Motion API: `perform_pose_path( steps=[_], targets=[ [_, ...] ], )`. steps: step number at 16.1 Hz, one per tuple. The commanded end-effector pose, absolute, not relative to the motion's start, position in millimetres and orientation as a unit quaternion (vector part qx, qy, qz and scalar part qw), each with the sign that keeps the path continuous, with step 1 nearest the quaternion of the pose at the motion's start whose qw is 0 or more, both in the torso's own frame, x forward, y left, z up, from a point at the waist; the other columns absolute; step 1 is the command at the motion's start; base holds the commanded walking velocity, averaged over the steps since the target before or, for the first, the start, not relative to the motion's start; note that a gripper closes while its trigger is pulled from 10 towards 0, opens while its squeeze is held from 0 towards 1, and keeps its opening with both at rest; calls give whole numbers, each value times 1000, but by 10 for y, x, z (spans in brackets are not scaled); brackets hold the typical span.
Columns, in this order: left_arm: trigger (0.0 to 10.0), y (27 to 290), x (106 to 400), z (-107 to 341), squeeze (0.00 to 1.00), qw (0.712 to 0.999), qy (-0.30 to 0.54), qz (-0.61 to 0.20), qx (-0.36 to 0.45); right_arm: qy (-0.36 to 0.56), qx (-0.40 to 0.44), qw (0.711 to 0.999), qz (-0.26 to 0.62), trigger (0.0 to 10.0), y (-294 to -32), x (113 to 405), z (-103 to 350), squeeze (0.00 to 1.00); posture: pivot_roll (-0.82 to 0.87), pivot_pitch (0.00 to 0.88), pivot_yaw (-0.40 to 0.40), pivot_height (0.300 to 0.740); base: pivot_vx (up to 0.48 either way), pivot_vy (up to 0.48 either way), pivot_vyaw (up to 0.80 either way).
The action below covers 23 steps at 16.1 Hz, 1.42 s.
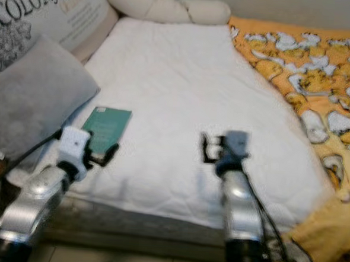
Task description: Clean up the room
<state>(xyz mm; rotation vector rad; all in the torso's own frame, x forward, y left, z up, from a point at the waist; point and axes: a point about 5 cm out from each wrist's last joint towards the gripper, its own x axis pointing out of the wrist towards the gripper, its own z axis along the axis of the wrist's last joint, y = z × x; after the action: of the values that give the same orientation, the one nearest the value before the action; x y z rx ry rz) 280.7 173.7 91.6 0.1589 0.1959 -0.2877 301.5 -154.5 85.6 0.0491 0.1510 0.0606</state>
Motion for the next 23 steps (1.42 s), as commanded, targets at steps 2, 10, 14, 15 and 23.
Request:
perform_pose_path(
  steps=[2,10,14,15,23],
  targets=[
    [10000,1684,2825,917,275,981,96,-148,81,82,15,996,19,10000,-1632,3021,855,0,95,0,29,740,0,-343,0],
    [10000,1709,2857,939,325,984,91,-135,70,97,20,994,42,10000,-1575,3002,812,1000,98,0,24,740,0,-129,0],
    [10000,1707,2866,970,463,986,81,-136,54,103,17,994,40,10000,-1580,3003,804,1000,96,0,25,740,0,0,0],
    [10000,1709,2866,969,459,986,81,-134,49,108,25,993,41,10000,-1573,3002,794,1000,96,0,25,740,0,0,-788],
    [10000,1712,2857,968,467,986,83,-138,44,109,21,993,34,10000,-1578,3000,790,1000,98,0,24,740,94,0,-341]
  ],
)
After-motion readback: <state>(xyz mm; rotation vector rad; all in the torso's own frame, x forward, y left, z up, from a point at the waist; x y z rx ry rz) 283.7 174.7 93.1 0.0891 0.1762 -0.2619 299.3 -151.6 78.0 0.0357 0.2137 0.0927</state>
